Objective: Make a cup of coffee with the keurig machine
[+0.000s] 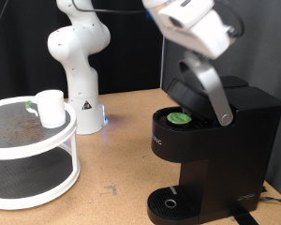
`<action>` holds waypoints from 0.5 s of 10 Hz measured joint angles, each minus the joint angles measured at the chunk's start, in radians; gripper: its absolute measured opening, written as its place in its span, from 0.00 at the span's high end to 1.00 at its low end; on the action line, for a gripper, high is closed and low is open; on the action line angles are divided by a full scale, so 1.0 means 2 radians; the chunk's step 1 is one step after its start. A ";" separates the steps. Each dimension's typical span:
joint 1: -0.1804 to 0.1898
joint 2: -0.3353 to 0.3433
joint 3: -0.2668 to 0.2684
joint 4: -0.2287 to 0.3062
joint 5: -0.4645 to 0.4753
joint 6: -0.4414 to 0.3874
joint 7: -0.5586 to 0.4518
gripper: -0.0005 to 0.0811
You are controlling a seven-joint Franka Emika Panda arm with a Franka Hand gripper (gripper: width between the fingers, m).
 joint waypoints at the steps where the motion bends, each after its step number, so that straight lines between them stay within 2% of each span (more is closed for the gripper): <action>1: -0.005 0.003 0.000 -0.014 -0.024 0.021 0.013 0.99; 3: -0.014 0.013 -0.002 -0.037 -0.045 0.051 0.013 0.99; 5: -0.017 0.024 -0.011 -0.057 -0.044 0.070 -0.016 0.99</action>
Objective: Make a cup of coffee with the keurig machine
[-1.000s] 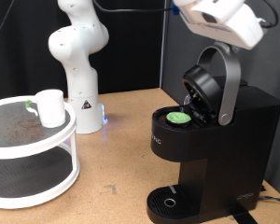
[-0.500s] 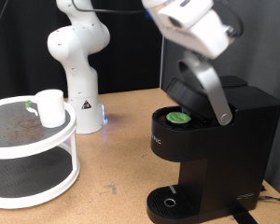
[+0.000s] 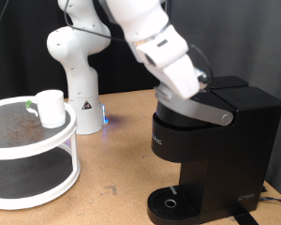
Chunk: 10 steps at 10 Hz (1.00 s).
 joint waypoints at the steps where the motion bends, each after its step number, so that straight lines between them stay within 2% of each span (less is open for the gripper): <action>1: 0.000 0.003 -0.004 -0.006 0.003 0.007 -0.014 0.99; 6: 0.000 -0.001 -0.008 -0.013 0.017 0.024 -0.039 0.99; 8: 0.000 -0.006 -0.009 -0.028 0.054 0.066 -0.089 0.99; 10: 0.001 -0.016 -0.010 -0.046 0.111 0.102 -0.166 0.99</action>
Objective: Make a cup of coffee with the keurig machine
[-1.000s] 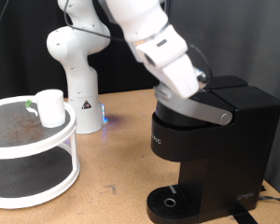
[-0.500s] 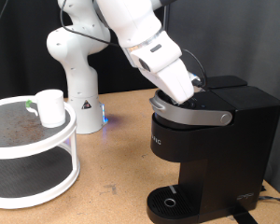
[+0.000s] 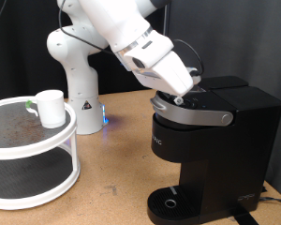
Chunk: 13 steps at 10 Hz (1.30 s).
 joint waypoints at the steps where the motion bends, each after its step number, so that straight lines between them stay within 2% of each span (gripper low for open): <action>1: 0.000 -0.004 -0.001 -0.006 0.011 0.005 -0.019 0.99; 8: -0.003 -0.034 -0.003 -0.030 0.004 -0.006 -0.023 0.99; 13: -0.004 -0.060 -0.003 -0.056 -0.021 -0.005 -0.034 0.99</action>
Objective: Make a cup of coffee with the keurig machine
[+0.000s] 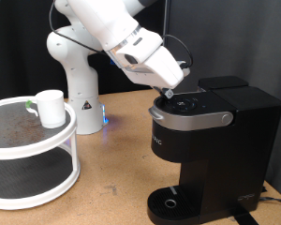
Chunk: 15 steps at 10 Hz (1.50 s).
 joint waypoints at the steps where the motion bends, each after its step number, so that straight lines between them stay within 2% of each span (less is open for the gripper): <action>1: -0.001 -0.006 0.000 -0.006 -0.004 0.000 0.000 0.99; 3: -0.001 -0.014 0.000 -0.013 -0.007 0.003 0.007 0.99; 6: -0.001 -0.015 0.000 0.005 0.028 -0.012 0.093 0.99; 9: -0.007 -0.020 -0.001 -0.004 0.018 -0.017 0.081 0.99; 13: -0.041 -0.078 -0.018 -0.019 -0.008 -0.095 0.076 0.99; 15: -0.052 -0.108 -0.032 -0.018 -0.041 -0.163 0.060 0.99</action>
